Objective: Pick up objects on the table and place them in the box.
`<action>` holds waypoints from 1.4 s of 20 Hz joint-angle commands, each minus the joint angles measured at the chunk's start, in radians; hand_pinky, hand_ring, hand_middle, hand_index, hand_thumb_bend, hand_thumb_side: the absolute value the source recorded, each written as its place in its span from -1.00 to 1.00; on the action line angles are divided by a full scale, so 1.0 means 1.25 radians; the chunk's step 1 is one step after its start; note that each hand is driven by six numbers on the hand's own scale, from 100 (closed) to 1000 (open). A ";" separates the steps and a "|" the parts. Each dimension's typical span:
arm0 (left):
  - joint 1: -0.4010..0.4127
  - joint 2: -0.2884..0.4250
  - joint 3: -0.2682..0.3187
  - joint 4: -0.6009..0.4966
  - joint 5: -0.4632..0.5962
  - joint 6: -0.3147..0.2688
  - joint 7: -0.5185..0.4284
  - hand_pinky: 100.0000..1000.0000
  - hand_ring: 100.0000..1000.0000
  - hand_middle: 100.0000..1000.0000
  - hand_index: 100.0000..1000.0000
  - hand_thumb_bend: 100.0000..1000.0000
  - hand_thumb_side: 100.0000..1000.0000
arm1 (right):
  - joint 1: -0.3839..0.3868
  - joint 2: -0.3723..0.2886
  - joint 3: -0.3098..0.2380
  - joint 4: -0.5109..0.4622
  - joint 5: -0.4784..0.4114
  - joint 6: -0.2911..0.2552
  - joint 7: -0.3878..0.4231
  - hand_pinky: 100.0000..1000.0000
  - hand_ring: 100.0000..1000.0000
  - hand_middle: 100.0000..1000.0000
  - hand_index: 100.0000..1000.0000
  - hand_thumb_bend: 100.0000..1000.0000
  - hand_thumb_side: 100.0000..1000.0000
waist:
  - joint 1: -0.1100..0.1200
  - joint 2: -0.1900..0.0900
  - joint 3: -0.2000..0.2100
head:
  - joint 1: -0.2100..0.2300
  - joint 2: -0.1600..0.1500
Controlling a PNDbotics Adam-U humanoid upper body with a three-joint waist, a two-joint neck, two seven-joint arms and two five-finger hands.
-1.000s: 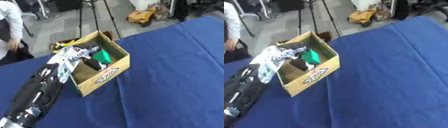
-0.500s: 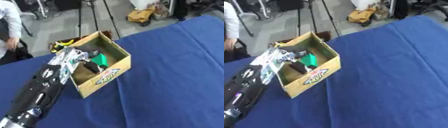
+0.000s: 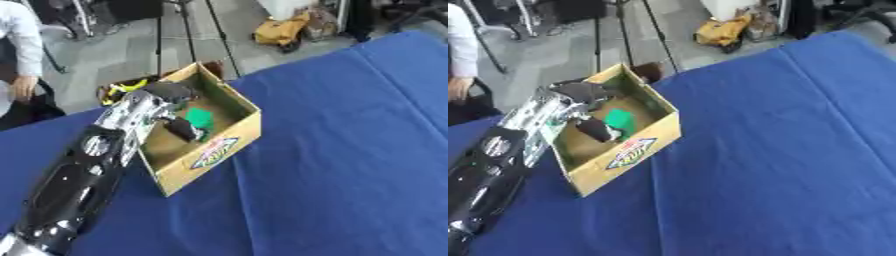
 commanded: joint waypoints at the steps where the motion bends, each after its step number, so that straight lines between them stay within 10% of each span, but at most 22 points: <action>1: -0.021 0.032 0.014 -0.027 -0.048 -0.005 0.019 0.84 1.00 0.96 1.00 0.16 0.36 | -0.007 -0.012 -0.011 -0.011 -0.005 0.001 -0.004 0.59 0.62 0.60 0.65 -1.00 0.98 | -0.013 -0.021 0.000 | 0.001 -0.002; 8: -0.023 0.083 0.037 -0.162 -0.032 -0.009 0.068 0.75 0.90 0.84 1.00 -0.05 0.68 | 0.005 -0.015 -0.015 -0.011 -0.006 0.003 -0.009 0.59 0.63 0.60 0.66 -1.00 0.97 | -0.023 -0.037 0.018 | -0.013 0.020; 14: 0.043 0.180 0.102 -0.453 0.249 0.075 0.209 0.57 0.69 0.65 0.99 -0.33 1.00 | 0.017 -0.018 -0.027 -0.011 -0.010 -0.001 -0.033 0.59 0.61 0.60 0.66 -1.00 0.94 | -0.039 -0.054 0.058 | -0.047 0.072; 21: 0.201 0.233 0.181 -0.755 0.572 0.163 0.517 0.42 0.59 0.60 1.00 -0.09 1.00 | 0.034 -0.009 -0.041 -0.011 -0.014 -0.025 -0.081 0.60 0.61 0.60 0.66 -1.00 0.92 | -0.073 -0.085 0.131 | -0.069 0.148; 28: 0.341 0.219 0.211 -0.816 0.779 0.080 0.694 0.43 0.59 0.61 1.00 -0.11 1.00 | 0.043 0.014 -0.059 -0.011 -0.015 -0.081 -0.146 0.59 0.62 0.61 0.66 -1.00 0.90 | -0.116 -0.097 0.180 | -0.074 0.183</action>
